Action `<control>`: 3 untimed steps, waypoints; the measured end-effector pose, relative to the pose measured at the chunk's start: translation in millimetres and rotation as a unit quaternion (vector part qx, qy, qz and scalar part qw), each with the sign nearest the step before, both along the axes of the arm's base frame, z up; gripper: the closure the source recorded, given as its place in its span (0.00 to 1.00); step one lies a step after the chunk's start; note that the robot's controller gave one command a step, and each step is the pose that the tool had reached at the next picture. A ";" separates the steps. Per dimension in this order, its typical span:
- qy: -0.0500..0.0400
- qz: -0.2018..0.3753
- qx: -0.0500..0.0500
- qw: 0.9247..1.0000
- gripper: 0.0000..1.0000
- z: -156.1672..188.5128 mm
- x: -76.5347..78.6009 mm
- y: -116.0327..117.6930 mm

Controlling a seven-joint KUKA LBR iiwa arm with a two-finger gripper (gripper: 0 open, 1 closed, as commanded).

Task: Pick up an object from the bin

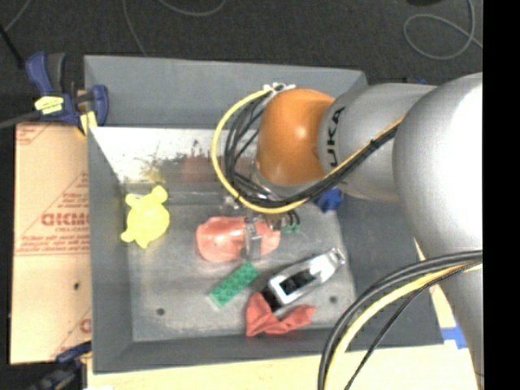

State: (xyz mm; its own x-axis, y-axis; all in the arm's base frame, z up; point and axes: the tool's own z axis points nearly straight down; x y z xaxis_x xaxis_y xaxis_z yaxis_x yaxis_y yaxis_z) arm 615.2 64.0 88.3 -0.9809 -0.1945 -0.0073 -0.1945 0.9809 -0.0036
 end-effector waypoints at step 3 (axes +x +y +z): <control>0.000 0.000 0.000 1.000 1.00 0.0 0.0 0.0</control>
Offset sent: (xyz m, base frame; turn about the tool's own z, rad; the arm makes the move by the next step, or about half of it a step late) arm 0.0000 0.0000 0.0000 0.0000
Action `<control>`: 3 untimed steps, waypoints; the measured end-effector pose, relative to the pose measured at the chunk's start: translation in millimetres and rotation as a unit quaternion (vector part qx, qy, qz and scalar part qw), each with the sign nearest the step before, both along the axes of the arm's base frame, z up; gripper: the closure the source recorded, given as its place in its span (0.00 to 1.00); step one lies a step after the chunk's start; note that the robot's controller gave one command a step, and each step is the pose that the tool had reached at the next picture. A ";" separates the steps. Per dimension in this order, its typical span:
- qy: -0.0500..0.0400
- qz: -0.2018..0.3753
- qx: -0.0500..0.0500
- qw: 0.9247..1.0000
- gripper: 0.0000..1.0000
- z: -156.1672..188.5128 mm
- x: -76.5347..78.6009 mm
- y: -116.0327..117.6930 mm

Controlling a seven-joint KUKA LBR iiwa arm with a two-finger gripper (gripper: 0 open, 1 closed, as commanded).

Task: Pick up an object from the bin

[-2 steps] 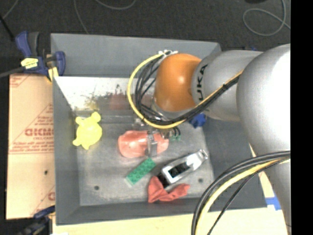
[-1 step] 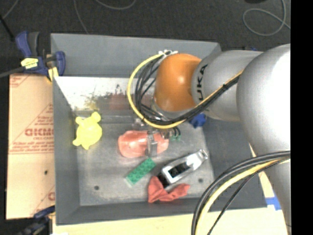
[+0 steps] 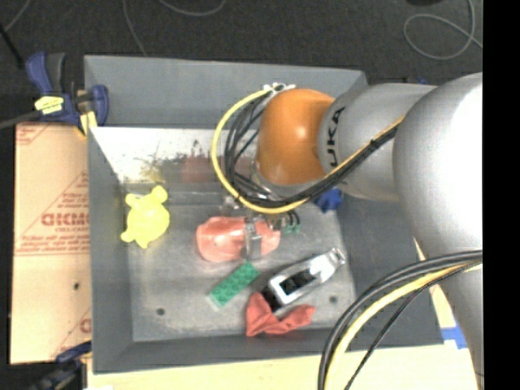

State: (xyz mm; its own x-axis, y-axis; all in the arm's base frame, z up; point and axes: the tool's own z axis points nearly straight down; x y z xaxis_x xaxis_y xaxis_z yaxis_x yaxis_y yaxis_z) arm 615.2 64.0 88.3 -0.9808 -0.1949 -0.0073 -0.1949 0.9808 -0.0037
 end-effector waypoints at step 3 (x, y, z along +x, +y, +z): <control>-0.009 0.001 0.000 1.000 1.00 2.3 -37.0 -0.2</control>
Offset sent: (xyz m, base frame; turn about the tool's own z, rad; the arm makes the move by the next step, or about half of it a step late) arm -0.0420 0.0012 -0.0017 -0.0017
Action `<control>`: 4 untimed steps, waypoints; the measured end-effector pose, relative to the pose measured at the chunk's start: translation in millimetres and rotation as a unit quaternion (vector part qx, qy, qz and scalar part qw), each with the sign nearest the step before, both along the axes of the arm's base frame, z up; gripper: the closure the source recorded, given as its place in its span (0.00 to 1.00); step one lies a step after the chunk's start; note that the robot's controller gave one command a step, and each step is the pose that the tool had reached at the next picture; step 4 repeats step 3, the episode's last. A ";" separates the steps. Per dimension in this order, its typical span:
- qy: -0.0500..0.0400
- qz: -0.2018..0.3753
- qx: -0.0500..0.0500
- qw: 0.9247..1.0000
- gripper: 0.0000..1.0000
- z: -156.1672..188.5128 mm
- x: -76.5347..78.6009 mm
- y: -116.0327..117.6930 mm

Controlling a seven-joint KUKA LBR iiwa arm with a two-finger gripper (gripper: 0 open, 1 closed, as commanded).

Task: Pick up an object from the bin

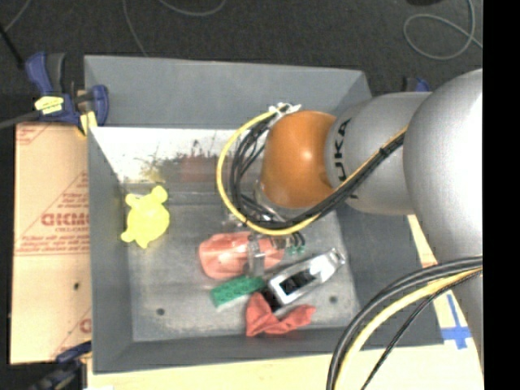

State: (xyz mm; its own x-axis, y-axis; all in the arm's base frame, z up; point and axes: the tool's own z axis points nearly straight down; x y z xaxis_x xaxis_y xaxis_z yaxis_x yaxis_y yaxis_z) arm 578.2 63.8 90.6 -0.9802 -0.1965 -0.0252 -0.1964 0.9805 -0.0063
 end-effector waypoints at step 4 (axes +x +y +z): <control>0.000 0.001 0.000 1.000 1.00 0.0 0.0 0.0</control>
Offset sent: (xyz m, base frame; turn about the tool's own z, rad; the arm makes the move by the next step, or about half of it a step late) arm 0.0000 0.0000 0.0000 0.0000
